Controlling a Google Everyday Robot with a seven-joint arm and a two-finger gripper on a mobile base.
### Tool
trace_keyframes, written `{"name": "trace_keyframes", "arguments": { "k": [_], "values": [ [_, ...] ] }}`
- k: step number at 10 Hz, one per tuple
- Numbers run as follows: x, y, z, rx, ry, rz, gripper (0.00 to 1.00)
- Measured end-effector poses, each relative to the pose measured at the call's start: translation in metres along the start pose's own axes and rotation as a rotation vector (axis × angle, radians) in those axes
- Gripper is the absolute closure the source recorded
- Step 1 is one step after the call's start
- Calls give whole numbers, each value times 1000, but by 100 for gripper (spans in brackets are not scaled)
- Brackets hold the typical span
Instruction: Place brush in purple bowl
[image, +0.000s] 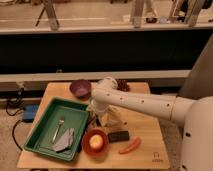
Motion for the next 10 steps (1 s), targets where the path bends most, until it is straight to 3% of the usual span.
{"name": "trace_keyframes", "arguments": {
  "k": [2,6,7,8,10],
  "values": [
    [-1,1,-2,3,2,1,20],
    [-3,8,5,-33,17,18,20],
    [-2,11,6,-39,18,25,24],
    [-1,17,9,-51,23,34,36],
    [-1,22,13,-68,29,41,43]
  ]
}}
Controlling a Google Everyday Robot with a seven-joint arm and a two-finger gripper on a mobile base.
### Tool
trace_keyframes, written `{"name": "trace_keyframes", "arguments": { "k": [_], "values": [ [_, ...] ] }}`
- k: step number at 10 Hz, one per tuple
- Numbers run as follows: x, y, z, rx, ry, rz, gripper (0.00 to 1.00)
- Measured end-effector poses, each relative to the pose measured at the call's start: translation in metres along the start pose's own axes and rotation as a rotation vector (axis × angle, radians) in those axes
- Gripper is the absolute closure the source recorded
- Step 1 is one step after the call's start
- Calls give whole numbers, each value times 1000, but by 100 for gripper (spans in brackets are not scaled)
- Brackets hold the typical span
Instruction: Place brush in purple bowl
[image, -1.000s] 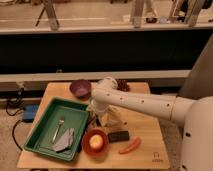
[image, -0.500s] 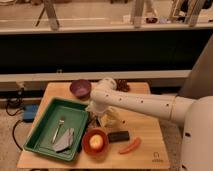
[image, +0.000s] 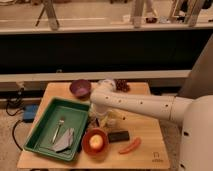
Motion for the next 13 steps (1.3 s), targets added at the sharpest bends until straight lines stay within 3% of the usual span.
{"name": "trace_keyframes", "arguments": {
  "k": [3,13],
  "values": [
    [1,6,7,-21,4,10,28],
    [-13,-6,30,-67,-21,-27,27]
  ]
}}
